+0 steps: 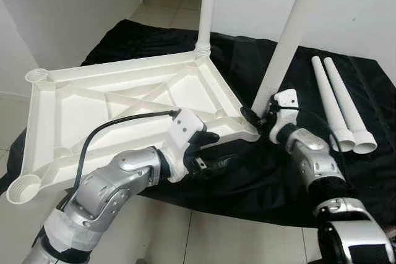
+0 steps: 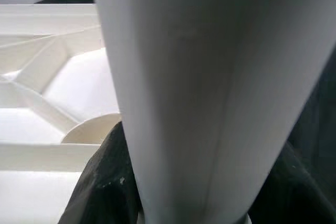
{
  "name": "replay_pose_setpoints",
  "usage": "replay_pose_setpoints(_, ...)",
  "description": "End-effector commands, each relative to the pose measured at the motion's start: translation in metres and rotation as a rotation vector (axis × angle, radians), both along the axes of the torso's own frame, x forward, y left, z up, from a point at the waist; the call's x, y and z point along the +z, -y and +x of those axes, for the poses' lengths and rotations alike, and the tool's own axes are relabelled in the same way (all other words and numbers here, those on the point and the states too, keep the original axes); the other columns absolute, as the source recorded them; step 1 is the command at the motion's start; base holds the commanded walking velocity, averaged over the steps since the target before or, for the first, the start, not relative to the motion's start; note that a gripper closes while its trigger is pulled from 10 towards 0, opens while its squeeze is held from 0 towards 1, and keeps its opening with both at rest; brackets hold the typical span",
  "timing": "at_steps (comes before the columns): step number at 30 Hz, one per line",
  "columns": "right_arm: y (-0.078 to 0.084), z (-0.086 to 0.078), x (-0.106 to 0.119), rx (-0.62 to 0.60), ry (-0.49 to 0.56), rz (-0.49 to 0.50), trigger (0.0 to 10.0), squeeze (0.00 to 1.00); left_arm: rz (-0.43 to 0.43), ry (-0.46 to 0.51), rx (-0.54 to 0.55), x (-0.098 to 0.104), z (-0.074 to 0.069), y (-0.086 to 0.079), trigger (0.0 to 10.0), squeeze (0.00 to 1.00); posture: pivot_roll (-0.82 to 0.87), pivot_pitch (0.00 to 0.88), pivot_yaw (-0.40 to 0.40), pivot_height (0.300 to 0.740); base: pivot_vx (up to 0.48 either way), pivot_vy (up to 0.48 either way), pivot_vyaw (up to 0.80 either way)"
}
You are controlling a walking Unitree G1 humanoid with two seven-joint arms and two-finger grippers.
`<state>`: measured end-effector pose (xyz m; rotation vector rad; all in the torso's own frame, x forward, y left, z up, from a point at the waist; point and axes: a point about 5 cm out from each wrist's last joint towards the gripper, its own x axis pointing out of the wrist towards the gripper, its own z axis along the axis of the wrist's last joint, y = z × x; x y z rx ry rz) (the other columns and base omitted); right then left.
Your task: Building children table
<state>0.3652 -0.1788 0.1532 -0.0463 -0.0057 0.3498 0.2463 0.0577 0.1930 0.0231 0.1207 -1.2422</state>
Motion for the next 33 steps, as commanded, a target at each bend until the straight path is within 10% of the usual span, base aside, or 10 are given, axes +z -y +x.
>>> replay_pose_setpoints(1, 0.002, -0.006, -0.018, -0.136, -0.082, 0.059, 10.0, 0.0, 0.0, -0.005, 0.009, 0.0, -0.002, -0.001, 10.0, 0.0, 0.04, 0.049, -0.09, 0.74, 0.0, 0.0, 0.0)
replay_pose_setpoints(16, -0.027, -0.025, -0.024, -0.633, -0.053, 0.265, 10.0, 0.0, -0.003, -0.007, 0.022, -0.001, -0.002, -0.004, 10.0, 0.0, 0.04, 0.036, -0.101, 0.74, 0.0, 0.0, 0.0)
replay_pose_setpoints(25, -0.038, -0.029, -0.006, -0.592, 0.053, 0.346, 10.0, 0.0, -0.003, -0.01, 0.021, -0.002, -0.001, -0.002, 10.0, 0.0, 0.04, 0.03, -0.099, 0.74, 0.0, 0.0, 0.0)
replay_pose_setpoints(26, -0.034, -0.032, 0.0, -0.56, 0.098, 0.37, 10.0, 1.0, -0.002, -0.009, 0.021, -0.002, -0.001, -0.002, 10.0, 0.0, 0.03, 0.026, -0.096, 0.74, 0.0, 0.0, 0.0)
replay_pose_setpoints(33, -0.014, -0.046, 0.008, -0.506, 0.218, 0.394, 10.0, 1.0, 0.016, 0.007, 0.038, -0.004, 0.0, -0.003, 10.0, 0.0, 0.03, 0.02, -0.095, 0.74, 0.0, 0.0, 0.0)
